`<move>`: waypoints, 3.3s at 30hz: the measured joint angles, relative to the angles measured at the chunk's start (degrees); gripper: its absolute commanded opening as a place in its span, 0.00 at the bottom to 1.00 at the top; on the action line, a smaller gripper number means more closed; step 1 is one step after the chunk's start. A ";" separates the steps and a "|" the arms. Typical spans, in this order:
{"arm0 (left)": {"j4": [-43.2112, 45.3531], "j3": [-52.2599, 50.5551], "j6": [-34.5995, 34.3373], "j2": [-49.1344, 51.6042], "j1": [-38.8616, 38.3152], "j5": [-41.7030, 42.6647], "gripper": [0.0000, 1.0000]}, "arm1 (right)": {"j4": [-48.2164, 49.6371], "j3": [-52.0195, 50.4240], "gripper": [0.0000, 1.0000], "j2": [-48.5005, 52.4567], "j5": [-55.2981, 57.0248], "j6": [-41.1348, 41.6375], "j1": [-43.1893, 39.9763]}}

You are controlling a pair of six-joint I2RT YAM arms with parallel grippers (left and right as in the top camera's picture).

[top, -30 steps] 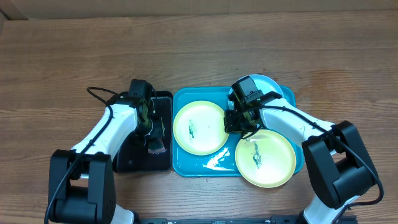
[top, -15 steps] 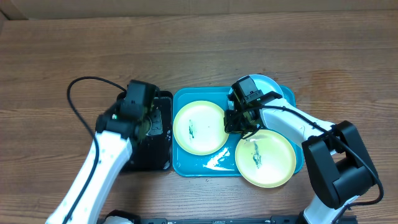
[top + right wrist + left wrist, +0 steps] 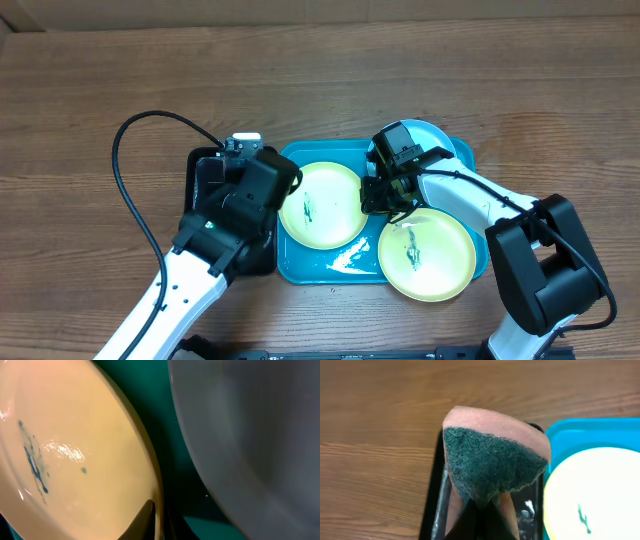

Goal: Clean dirty plates on tray and stack at the side
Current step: 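Lift the sponge with the left gripper and carry it to the upper-left yellow plate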

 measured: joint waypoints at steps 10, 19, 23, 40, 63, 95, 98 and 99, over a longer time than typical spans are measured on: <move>-0.09 0.00 -0.28 0.00 -0.20 -4.35 0.04 | 0.07 0.00 0.09 0.00 0.00 -0.02 0.00; -0.07 0.00 -0.44 0.00 -0.20 -5.90 0.04 | 0.24 0.00 0.09 0.00 0.02 0.00 0.00; -0.09 0.00 -0.44 0.00 -0.20 -5.95 0.04 | 0.24 0.00 0.09 0.00 0.04 0.00 0.02; -0.07 0.00 -0.44 0.00 -0.20 -6.34 0.04 | 0.17 0.00 0.09 0.00 0.07 0.00 0.02; -5.25 0.28 -4.52 16.22 13.88 19.06 0.04 | 0.26 0.00 0.08 0.00 0.13 0.02 0.02; 0.28 7.17 -0.22 34.38 6.19 40.87 0.04 | 1.05 0.00 0.08 0.00 0.17 -0.02 0.02; 0.04 8.87 -0.66 36.61 6.10 38.95 0.04 | 0.90 0.00 0.08 0.00 0.26 0.00 -0.04; -0.15 9.70 -0.85 37.46 6.08 38.56 0.04 | 0.94 0.00 0.08 0.00 0.28 0.00 -0.04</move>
